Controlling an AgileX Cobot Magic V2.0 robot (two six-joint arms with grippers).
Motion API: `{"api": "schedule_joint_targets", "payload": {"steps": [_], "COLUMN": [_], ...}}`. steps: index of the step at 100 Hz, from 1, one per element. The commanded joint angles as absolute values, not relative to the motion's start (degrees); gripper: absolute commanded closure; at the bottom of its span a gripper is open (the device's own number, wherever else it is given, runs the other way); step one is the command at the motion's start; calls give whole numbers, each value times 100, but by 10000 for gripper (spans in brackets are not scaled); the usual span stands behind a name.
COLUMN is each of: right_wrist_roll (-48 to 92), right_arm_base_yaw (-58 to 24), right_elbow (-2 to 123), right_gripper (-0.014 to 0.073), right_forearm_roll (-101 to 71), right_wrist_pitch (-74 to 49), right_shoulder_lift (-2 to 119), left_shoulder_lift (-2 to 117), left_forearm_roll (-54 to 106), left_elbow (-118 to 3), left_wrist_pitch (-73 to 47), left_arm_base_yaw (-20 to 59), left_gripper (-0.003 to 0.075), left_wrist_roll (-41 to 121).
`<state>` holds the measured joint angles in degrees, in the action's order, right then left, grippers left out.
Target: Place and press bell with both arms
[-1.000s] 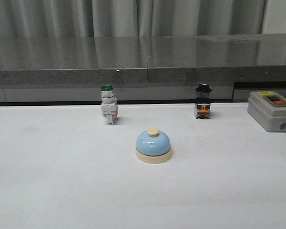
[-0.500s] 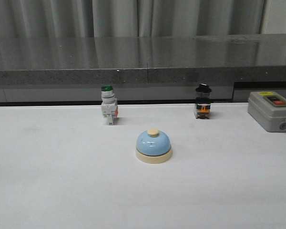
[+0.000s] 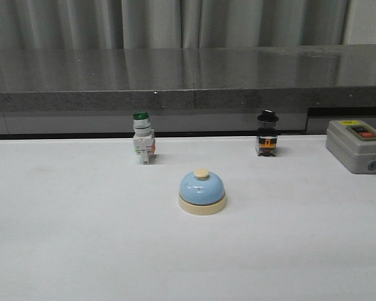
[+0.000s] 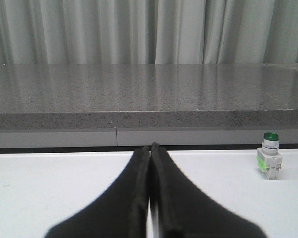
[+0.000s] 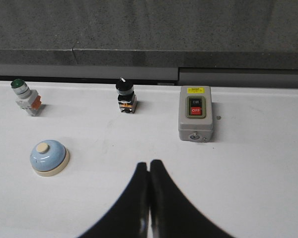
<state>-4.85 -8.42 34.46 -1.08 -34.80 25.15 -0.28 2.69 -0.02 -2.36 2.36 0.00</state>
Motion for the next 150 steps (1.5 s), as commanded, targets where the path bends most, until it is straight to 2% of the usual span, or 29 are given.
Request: {"api": "schedule_joint_targets", "payload": {"steps": [1, 14, 29, 55, 84, 127, 150], "right_wrist_roll": [-425, -420, -420, -420, -420, -420, -420], "right_arm_base_yaw": [-806, -806, -806, -806, -773, -636, -636], "right_elbow": [3577, 3525, 3044, 1797, 791, -64, -66], "right_gripper": [654, 654, 654, 654, 654, 654, 654], "right_forearm_roll": [-77, 82, 244, 244, 244, 244, 244], "right_wrist_pitch": [-3098, -2876, -2058, -1060, -858, 294, 328], "right_shoulder_lift": [2532, 2532, 2311, 1163, -191, -136, -136], "left_shoulder_lift": [-196, -196, -196, -196, -196, -196, -196], "left_forearm_roll": [279, 279, 279, 279, 279, 279, 279], "left_elbow": [249, 249, 249, 249, 249, 249, 249], "left_wrist_pitch": [221, 221, 221, 221, 221, 221, 221], "left_arm_base_yaw": [223, 223, 223, 223, 223, 223, 223], "left_gripper": [741, 741, 741, 741, 741, 741, 741], "left_wrist_roll": [-88, -88, -88, -88, -88, -88, -88]}}
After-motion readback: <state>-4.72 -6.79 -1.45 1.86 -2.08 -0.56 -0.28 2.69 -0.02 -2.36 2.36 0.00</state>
